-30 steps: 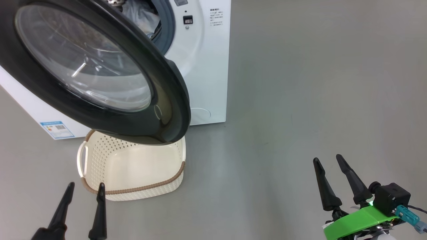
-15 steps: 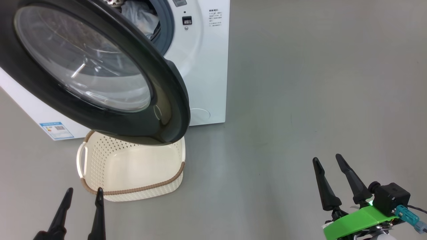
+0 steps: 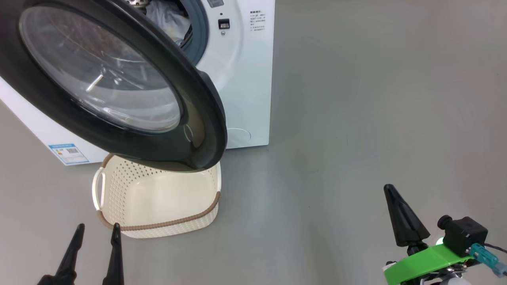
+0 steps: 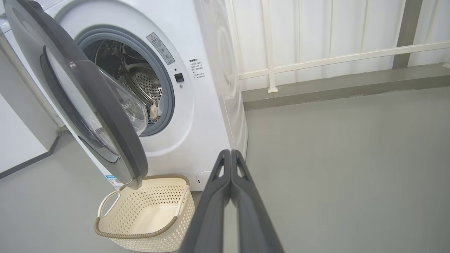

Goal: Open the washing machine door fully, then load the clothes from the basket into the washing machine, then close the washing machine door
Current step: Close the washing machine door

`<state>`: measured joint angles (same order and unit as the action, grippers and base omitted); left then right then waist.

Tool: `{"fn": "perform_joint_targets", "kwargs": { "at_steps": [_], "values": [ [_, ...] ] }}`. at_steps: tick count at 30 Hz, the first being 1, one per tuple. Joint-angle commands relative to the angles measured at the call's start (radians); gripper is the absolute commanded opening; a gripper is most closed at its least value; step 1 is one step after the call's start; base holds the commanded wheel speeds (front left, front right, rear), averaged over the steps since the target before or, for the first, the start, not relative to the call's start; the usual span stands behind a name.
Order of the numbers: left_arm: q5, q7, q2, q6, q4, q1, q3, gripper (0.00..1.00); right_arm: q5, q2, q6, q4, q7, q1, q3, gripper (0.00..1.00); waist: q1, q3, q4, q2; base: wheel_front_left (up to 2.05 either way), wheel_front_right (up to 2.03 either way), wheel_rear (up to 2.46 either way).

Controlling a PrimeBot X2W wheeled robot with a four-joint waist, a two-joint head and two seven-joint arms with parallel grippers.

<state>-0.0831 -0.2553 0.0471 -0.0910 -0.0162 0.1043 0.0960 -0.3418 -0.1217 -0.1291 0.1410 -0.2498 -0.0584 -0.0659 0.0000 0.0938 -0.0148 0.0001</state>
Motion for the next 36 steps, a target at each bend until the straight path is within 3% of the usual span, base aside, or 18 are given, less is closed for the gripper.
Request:
{"fn": "perform_joint_targets", "kwargs": {
  "at_steps": [1,13,22,28,36],
  "values": [
    [0.001,-0.006,0.004,0.011,0.022,-0.010,0.031,1.00,0.002,0.000,-0.002,-0.040,-0.012,-0.008,-0.018,0.00,0.0000,0.003,0.001,-0.0001,0.00,0.00,0.00],
    [-0.012,-0.006,0.003,0.018,0.009,-0.020,0.022,1.00,-0.045,-0.011,-0.002,-0.321,-0.012,-0.135,-0.046,0.00,0.0000,0.009,0.022,-0.0001,0.00,0.00,0.00],
    [-0.025,-0.006,0.003,0.017,0.010,-0.041,-0.009,1.00,-0.099,-0.056,-0.002,-0.479,-0.003,-0.335,-0.262,0.00,0.0000,0.020,0.078,-0.0001,0.00,0.00,0.00],
    [-0.040,-0.006,0.003,0.022,0.007,-0.074,-0.059,1.00,-0.136,-0.050,-0.002,-0.462,0.028,-0.426,-0.443,0.00,0.0000,0.033,0.152,-0.0001,0.00,0.00,0.00],
    [-0.067,-0.006,0.003,0.034,0.007,-0.114,-0.120,1.00,-0.168,-0.057,-0.002,-0.260,0.059,-0.385,-0.595,0.00,0.0000,0.071,0.248,-0.0001,0.00,0.00,0.00]
  ]
}}
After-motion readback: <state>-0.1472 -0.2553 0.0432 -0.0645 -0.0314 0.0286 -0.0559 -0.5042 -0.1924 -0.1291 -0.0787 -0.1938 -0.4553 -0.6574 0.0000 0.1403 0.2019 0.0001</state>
